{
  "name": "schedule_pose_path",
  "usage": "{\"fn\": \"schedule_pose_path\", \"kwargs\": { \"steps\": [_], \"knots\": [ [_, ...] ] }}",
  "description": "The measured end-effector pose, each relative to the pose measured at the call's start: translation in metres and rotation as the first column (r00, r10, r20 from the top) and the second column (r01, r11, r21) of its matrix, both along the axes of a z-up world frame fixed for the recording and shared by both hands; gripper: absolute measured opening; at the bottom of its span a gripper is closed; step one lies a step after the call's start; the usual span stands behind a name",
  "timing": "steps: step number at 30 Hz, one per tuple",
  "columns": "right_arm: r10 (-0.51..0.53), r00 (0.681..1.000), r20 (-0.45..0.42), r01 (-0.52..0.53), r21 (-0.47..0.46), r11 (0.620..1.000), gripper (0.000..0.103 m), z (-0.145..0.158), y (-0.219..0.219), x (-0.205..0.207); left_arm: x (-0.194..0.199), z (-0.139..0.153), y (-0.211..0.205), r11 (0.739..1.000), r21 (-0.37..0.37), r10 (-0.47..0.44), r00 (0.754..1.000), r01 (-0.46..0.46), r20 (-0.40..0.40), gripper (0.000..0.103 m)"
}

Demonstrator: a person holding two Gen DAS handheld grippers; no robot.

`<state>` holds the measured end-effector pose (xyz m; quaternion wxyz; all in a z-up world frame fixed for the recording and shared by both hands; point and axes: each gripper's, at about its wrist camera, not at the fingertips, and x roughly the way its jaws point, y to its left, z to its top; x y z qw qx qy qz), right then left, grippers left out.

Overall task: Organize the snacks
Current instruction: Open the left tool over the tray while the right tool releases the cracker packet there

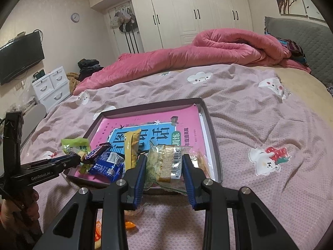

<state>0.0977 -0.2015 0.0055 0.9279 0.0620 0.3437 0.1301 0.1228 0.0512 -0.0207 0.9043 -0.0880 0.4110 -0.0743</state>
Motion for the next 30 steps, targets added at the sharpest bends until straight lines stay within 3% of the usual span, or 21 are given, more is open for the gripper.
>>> {"fn": "schedule_pose_path", "kwargs": {
  "steps": [30],
  "knots": [
    [0.043, 0.997, -0.07, -0.044, -0.011, 0.999, 0.034, -0.027, 0.021, 0.038, 0.01, -0.012, -0.007, 1.0, 0.006, -0.022, 1.0, 0.022, -0.02, 0.029]
  ]
}}
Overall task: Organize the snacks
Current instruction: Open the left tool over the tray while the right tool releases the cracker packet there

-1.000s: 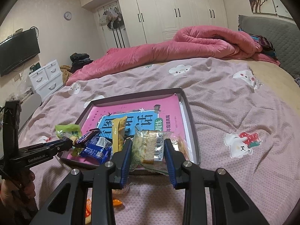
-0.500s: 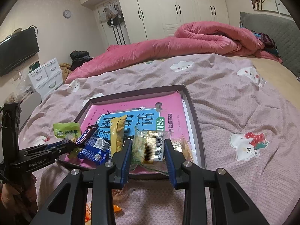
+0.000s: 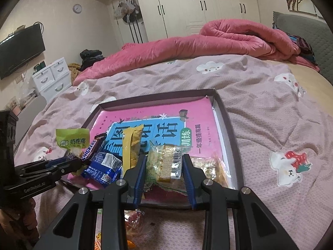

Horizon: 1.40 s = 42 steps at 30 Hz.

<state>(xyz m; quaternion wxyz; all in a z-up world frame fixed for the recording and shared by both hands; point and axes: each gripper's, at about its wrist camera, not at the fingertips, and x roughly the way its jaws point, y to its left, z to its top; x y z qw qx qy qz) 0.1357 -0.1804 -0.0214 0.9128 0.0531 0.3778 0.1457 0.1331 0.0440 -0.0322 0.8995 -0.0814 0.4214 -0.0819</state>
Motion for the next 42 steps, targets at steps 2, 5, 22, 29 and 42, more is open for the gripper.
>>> {"fn": "schedule_pose_path", "kwargs": {
  "steps": [2, 5, 22, 29, 42],
  "knots": [
    [-0.001, 1.0, -0.009, 0.001, 0.005, 1.0, 0.035, -0.002, -0.001, 0.001, 0.0, 0.0, 0.0, 1.0, -0.002, 0.0, 1.0, 0.0, -0.002, 0.029],
    [-0.004, 1.0, -0.015, 0.005, 0.021, 1.0, 0.035, -0.002, -0.003, 0.001, 0.001, -0.002, 0.001, 1.0, -0.005, 0.005, 1.0, -0.005, -0.01, 0.029],
    [-0.013, 1.0, 0.014, 0.013, 0.069, 0.998, 0.038, 0.01, -0.011, -0.007, -0.002, 0.004, 0.005, 1.0, -0.022, 0.011, 1.0, -0.011, 0.005, 0.039],
    [-0.009, 1.0, 0.02, 0.007, 0.078, 0.997, 0.045, 0.013, -0.012, -0.013, -0.004, 0.008, 0.008, 1.0, -0.021, 0.021, 1.0, -0.021, 0.01, 0.046],
    [-0.006, 1.0, 0.018, 0.004, 0.1, 0.995, 0.05, 0.018, -0.016, -0.021, -0.016, 0.02, 0.008, 1.0, -0.023, 0.012, 1.0, -0.012, 0.027, 0.058]
  ]
}}
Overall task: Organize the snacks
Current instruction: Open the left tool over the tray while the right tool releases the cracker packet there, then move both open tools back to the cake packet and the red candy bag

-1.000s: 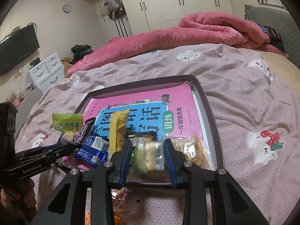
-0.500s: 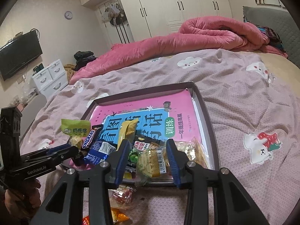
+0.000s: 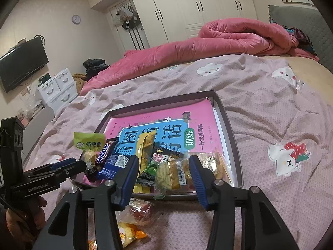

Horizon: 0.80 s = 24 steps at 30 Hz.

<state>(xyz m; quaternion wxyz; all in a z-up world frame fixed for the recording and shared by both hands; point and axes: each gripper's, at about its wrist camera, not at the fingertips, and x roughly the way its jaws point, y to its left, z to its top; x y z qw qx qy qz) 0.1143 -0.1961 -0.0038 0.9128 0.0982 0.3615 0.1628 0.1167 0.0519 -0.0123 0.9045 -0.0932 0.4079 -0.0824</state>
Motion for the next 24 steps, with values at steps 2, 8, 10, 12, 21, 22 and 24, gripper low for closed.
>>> {"fn": "schedule_pose_path", "kwargs": {
  "steps": [2, 8, 10, 12, 21, 22, 24],
  "knots": [
    [0.003, 1.0, 0.002, -0.003, 0.003, 1.0, 0.051, 0.001, -0.001, -0.003, -0.004, 0.002, 0.001, 1.0, -0.009, -0.008, 1.0, 0.008, 0.0, 0.061],
    [0.012, 1.0, 0.004, -0.012, 0.01, 1.0, 0.055, 0.004, -0.002, -0.011, -0.016, 0.004, -0.003, 0.999, -0.015, -0.037, 0.999, 0.037, -0.015, 0.064],
    [0.017, 1.0, 0.002, -0.017, 0.011, 1.0, 0.055, 0.004, -0.002, -0.013, -0.02, 0.004, -0.008, 0.999, -0.012, -0.051, 0.998, 0.051, -0.024, 0.065],
    [0.021, 1.0, -0.001, -0.021, 0.012, 1.0, 0.057, 0.005, -0.002, -0.016, -0.025, 0.003, -0.014, 0.998, -0.006, -0.069, 0.997, 0.068, -0.036, 0.066],
    [0.061, 0.997, -0.037, -0.06, 0.024, 0.998, 0.067, 0.003, 0.0, -0.027, -0.045, 0.001, -0.039, 0.989, 0.0, -0.15, 0.986, 0.15, -0.071, 0.068],
    [0.068, 0.997, -0.044, -0.067, 0.026, 0.997, 0.068, 0.002, 0.001, -0.027, -0.047, 0.001, -0.042, 0.987, 0.004, -0.163, 0.984, 0.163, -0.077, 0.07],
    [0.08, 0.995, -0.058, -0.079, 0.021, 0.997, 0.069, 0.0, 0.003, -0.029, -0.053, -0.001, -0.051, 0.981, 0.02, -0.188, 0.978, 0.191, -0.087, 0.07]
  ]
}}
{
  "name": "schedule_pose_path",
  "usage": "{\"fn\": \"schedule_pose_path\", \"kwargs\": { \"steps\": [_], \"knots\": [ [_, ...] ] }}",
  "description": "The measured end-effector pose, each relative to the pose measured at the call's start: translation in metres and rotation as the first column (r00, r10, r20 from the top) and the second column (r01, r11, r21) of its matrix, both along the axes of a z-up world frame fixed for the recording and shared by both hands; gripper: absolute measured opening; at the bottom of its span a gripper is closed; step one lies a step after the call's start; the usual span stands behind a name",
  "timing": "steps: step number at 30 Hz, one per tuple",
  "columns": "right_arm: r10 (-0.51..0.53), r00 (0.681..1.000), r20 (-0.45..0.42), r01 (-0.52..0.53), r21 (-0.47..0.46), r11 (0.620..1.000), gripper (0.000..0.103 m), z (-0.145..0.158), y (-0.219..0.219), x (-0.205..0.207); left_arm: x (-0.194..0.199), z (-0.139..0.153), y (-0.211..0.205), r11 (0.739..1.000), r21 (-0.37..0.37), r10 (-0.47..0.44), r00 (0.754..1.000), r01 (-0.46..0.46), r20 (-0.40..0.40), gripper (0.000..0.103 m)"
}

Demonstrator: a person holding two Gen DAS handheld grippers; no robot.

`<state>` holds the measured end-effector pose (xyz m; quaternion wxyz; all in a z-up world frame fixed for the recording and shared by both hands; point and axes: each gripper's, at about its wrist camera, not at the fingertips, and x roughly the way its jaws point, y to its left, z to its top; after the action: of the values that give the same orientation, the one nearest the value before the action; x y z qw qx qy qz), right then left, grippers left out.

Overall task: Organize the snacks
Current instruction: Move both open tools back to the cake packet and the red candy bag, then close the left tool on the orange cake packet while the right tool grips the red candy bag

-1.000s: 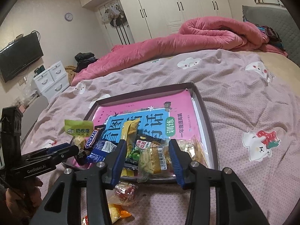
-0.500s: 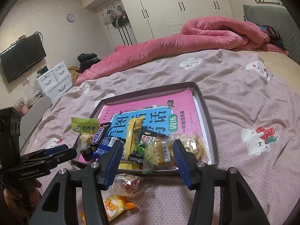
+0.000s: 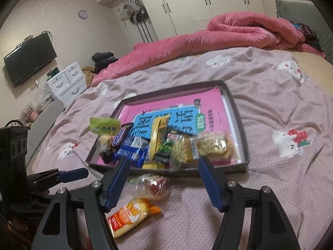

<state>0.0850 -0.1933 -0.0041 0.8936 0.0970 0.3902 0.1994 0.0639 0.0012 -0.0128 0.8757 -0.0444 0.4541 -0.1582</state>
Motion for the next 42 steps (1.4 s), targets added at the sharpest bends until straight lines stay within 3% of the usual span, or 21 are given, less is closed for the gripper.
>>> {"fn": "schedule_pose_path", "kwargs": {
  "steps": [14, 23, 30, 36, 42],
  "knots": [
    [0.061, 0.99, -0.129, -0.05, 0.084, 0.995, 0.074, -0.02, 0.001, 0.003, -0.023, -0.02, -0.041, 0.989, 0.023, -0.145, 0.985, 0.148, -0.091, 0.071],
    [0.113, 0.981, -0.159, -0.103, 0.072, 0.992, 0.079, -0.029, 0.015, 0.006, -0.02, -0.03, -0.042, 0.991, 0.016, -0.133, 0.985, 0.136, -0.114, 0.07],
    [0.142, 0.978, -0.151, -0.141, 0.012, 0.99, 0.08, -0.036, 0.03, 0.01, -0.015, -0.037, -0.04, 0.992, 0.017, -0.124, 0.986, 0.127, -0.111, 0.07],
    [0.142, 0.979, -0.143, -0.149, -0.038, 0.988, 0.08, -0.043, 0.039, 0.017, -0.012, -0.04, -0.042, 0.99, 0.002, -0.139, 0.984, 0.14, -0.111, 0.046],
    [0.145, 0.981, -0.132, -0.157, -0.084, 0.984, 0.079, -0.047, 0.045, 0.02, -0.01, -0.042, -0.04, 0.99, -0.011, -0.142, 0.983, 0.141, -0.115, 0.043]
  ]
}}
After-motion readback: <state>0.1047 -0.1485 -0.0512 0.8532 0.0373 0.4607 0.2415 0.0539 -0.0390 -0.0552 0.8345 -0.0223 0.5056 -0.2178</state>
